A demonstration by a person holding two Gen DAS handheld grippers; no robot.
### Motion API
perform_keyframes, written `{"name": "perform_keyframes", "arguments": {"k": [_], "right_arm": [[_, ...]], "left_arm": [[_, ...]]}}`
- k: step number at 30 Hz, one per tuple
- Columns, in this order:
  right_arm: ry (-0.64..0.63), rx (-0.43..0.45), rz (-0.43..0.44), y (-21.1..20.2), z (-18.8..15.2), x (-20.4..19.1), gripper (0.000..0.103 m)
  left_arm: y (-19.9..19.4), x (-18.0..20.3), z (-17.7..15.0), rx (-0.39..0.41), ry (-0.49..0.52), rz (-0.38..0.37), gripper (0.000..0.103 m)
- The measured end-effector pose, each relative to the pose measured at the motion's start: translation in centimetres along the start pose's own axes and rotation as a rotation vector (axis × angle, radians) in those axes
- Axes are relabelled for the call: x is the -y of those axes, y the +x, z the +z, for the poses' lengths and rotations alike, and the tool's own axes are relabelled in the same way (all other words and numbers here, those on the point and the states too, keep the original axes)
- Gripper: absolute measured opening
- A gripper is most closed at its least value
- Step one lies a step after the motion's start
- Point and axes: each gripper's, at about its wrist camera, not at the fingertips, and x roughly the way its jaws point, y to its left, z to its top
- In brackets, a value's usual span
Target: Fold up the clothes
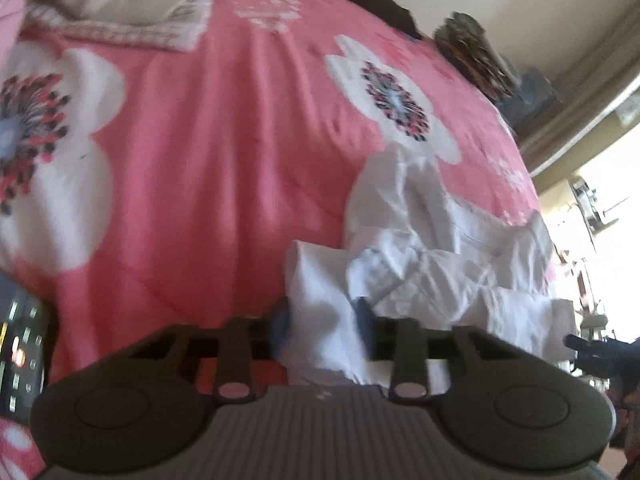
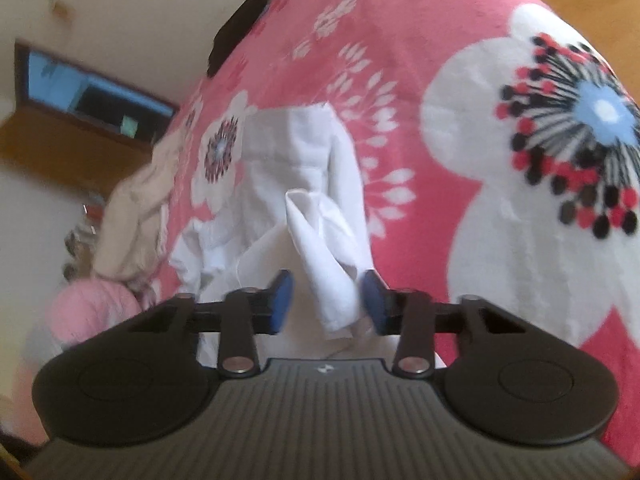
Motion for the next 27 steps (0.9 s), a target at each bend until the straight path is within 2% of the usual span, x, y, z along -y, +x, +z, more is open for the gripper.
{"name": "perform_keyframes", "arguments": {"k": [3, 5, 12, 17, 18, 22, 23, 24, 26, 27], "right_arm": [[-0.017, -0.015, 0.031, 0.3, 0.1, -0.5, 0.006], [0.011, 0.002, 0.068, 0.2, 0.6, -0.4, 0.004], [0.247, 0.099, 0.217, 0.4, 2.9, 2.1, 0.002], [0.443, 0.152, 0.33, 1.9, 3.6, 4.1, 0.002], [0.473, 0.161, 0.35, 2.2, 3.7, 4.4, 0.004], [0.548, 0.197, 0.363, 2.9, 4.7, 5.2, 0.007], [0.563, 0.201, 0.353, 3.0, 5.0, 5.6, 0.012], [0.582, 0.209, 0.342, 3.0, 5.1, 5.9, 0.027], [0.608, 0.241, 0.319, 2.6, 5.2, 6.6, 0.043], [0.595, 0.275, 0.312, 1.9, 5.3, 6.6, 0.043]], "left_arm": [[0.0, 0.2, 0.5, -0.011, 0.004, -0.043, 0.006], [-0.1, -0.1, 0.9, -0.011, -0.037, -0.096, 0.004], [1.3, -3.8, 2.6, 0.036, -0.415, -0.283, 0.002], [3.3, -5.5, 3.1, 0.06, -0.589, -0.334, 0.003], [3.6, -5.8, 3.2, 0.066, -0.62, -0.34, 0.005], [4.5, -7.0, 3.4, 0.099, -0.709, -0.324, 0.031], [4.7, -7.3, 3.3, 0.103, -0.721, -0.311, 0.033], [4.7, -7.5, 3.3, 0.108, -0.728, -0.301, 0.034], [4.3, -7.9, 3.3, 0.121, -0.732, -0.285, 0.038], [4.0, -8.0, 3.3, 0.13, -0.725, -0.276, 0.044]]}}
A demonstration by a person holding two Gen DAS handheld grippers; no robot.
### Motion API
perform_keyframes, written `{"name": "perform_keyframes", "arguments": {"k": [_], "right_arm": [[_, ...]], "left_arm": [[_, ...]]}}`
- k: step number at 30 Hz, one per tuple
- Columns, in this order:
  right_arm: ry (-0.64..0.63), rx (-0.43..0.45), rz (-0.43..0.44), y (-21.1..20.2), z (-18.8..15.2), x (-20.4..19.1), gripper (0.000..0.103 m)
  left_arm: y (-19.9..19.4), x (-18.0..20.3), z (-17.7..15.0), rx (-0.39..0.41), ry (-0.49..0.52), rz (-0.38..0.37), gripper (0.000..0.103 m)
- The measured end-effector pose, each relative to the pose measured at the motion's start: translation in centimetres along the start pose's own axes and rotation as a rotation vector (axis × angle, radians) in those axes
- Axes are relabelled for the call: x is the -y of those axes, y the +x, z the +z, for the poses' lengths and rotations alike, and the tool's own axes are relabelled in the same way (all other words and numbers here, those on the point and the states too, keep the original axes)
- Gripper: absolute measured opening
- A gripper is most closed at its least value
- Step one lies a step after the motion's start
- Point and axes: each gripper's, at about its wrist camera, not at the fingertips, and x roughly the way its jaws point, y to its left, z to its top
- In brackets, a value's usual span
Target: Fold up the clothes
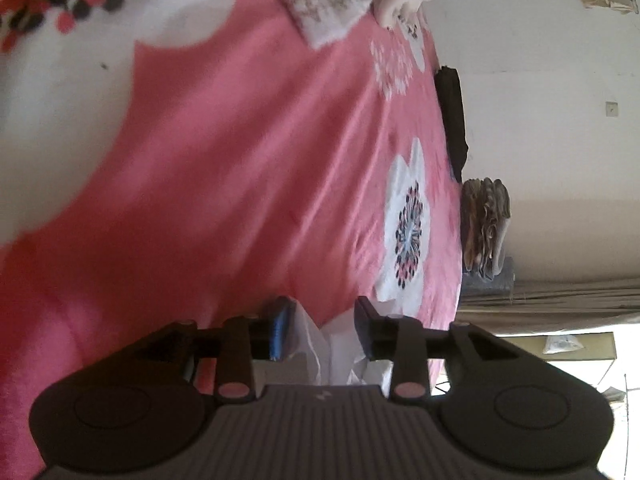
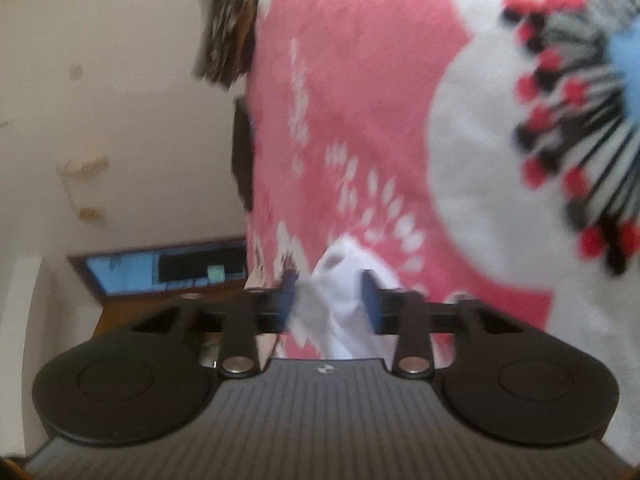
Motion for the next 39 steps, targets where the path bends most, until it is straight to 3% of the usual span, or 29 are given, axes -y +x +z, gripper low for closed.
{"name": "perform_keyframes", "arguments": {"k": [2, 5, 8, 13, 15, 18, 20, 23, 26, 30, 35, 39], "right_arm": [[-0.075, 0.027, 0.026, -1.1, -0.2, -1.2, 0.043], [-0.292, -0.049, 0.034, -1.2, -2.3, -4.6, 0.043], [-0.561, -0.252, 0.01, 1.2, -7.2, -8.4, 0.043], [-1.059, -0.581, -0.081, 7.1, -19.0, -11.3, 0.039], [-1.128, -0.669, -0.091, 9.0, -22.1, -10.6, 0.031], [-1.22, -0.721, -0.173, 11.2, -24.6, -9.0, 0.025], [-1.232, -0.727, -0.215, 12.5, -24.6, -8.2, 0.022], [-1.25, -0.699, -0.262, 13.1, -24.0, -7.9, 0.015], [-1.33, -0.627, -0.29, 13.4, -23.2, -8.6, 0.015], [-1.412, -0.509, -0.313, 15.5, -21.8, -9.5, 0.015], [-1.322, -0.377, -0.302, 17.2, -18.4, -10.4, 0.017], [-1.201, -0.301, -0.185, 15.6, -16.3, -11.7, 0.019]], "left_arm": [[-1.1, 0.5, -0.1, 0.038, 0.046, 0.009, 0.048], [-3.1, 2.2, -1.0, 0.118, 0.157, 0.036, 0.052], [-4.8, 4.2, -2.6, 0.158, 0.32, 0.071, 0.052], [-6.0, 7.1, -7.7, 0.056, 0.672, 0.107, 0.054], [-5.6, 7.9, -10.4, -0.022, 0.812, 0.113, 0.054], [-4.1, 7.3, -13.8, -0.158, 0.917, 0.122, 0.053], [-2.6, 6.7, -15.2, -0.222, 0.952, 0.155, 0.05], [-1.4, 6.0, -16.9, -0.251, 1.064, 0.206, 0.049], [-1.1, 5.7, -17.8, -0.264, 1.138, 0.226, 0.049], [-0.8, 5.4, -17.4, -0.279, 1.151, 0.232, 0.05], [-0.3, 5.7, -17.9, -0.272, 1.172, 0.246, 0.05], [0.4, 6.2, -17.6, -0.262, 1.184, 0.248, 0.05]]}}
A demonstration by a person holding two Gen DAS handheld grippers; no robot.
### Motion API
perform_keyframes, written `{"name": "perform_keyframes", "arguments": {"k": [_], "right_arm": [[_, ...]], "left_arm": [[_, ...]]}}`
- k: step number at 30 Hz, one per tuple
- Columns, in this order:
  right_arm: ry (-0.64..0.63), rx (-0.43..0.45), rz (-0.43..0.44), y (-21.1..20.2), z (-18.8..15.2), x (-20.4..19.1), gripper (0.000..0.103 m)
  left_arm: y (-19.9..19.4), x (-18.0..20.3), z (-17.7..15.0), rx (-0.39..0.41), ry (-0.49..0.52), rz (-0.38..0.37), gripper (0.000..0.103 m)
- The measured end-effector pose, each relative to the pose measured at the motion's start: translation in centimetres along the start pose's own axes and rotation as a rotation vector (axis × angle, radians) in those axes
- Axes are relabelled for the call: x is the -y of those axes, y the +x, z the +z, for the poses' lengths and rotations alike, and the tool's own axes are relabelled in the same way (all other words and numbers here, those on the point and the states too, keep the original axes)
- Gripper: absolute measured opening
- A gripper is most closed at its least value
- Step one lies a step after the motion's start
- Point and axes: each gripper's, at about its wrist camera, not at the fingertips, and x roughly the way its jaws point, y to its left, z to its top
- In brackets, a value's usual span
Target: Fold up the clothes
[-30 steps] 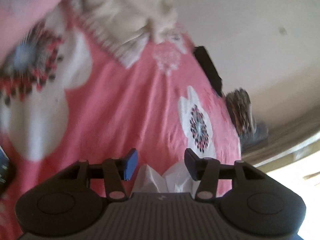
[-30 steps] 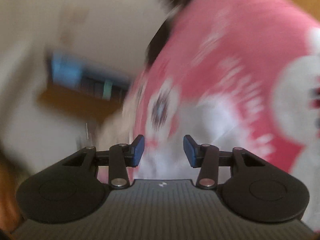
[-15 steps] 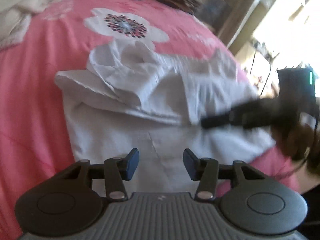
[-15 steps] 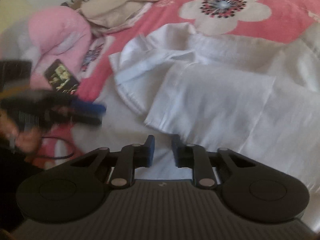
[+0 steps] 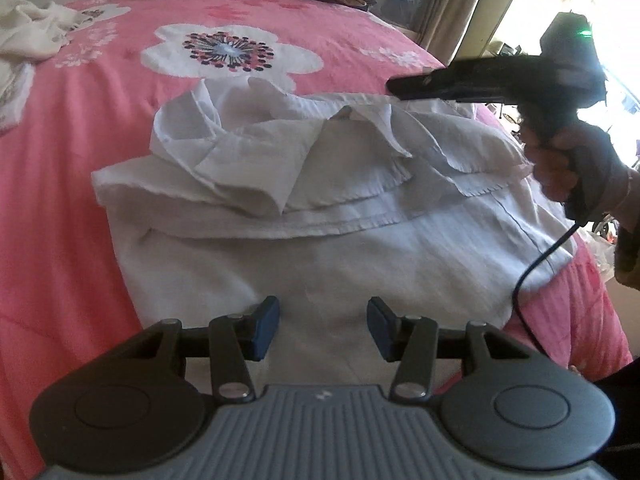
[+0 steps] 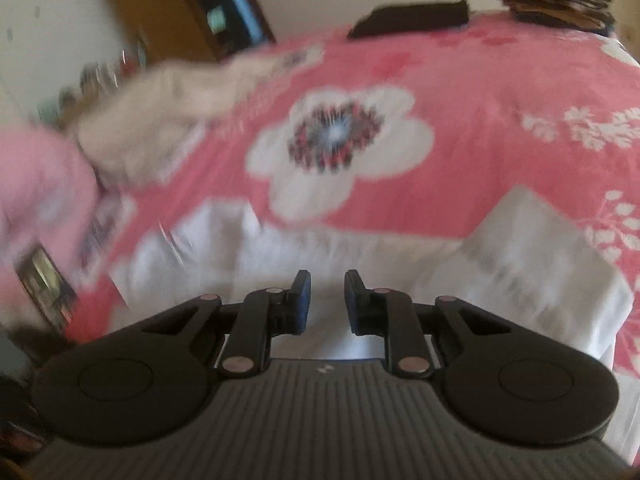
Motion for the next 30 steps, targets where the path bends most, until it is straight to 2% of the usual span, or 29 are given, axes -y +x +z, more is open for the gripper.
{"name": "perform_keyframes", "arguments": {"k": [2, 4, 6, 10, 12, 16, 20, 24, 30], "right_arm": [[0.017, 0.009, 0.095, -1.1, -0.1, -0.2, 0.02], [0.0, -0.044, 0.215, -1.6, -0.8, -1.0, 0.021], [-0.025, -0.121, 0.295, -1.6, -2.2, -2.0, 0.022], [-0.09, -0.246, 0.312, -1.3, -5.0, -3.5, 0.022], [-0.127, -0.289, 0.3, -1.4, -6.1, -3.9, 0.022], [-0.178, -0.312, 0.206, -1.7, -7.0, -3.7, 0.022], [-0.17, -0.273, 0.131, -1.9, -7.0, -3.0, 0.022], [-0.223, -0.214, 0.038, -1.6, -6.6, -3.0, 0.022], [-0.202, -0.115, -0.025, -1.5, -5.4, -2.0, 0.022]], "left_arm": [[0.3, -0.2, 0.4, 0.005, 0.002, 0.001, 0.05], [0.4, -0.4, 0.8, 0.013, 0.004, 0.002, 0.05], [0.7, -0.4, 1.2, 0.022, 0.022, 0.007, 0.05], [1.2, -0.4, 2.0, 0.038, 0.07, 0.018, 0.05], [1.5, -0.4, 2.4, 0.048, 0.078, 0.022, 0.05], [1.5, -0.7, 3.2, 0.086, 0.05, 0.014, 0.051], [1.6, -1.5, 4.1, 0.113, -0.011, -0.022, 0.052], [1.5, -2.4, 5.0, 0.141, -0.059, -0.04, 0.052], [1.5, -4.5, 6.0, 0.189, -0.203, -0.069, 0.052]]}}
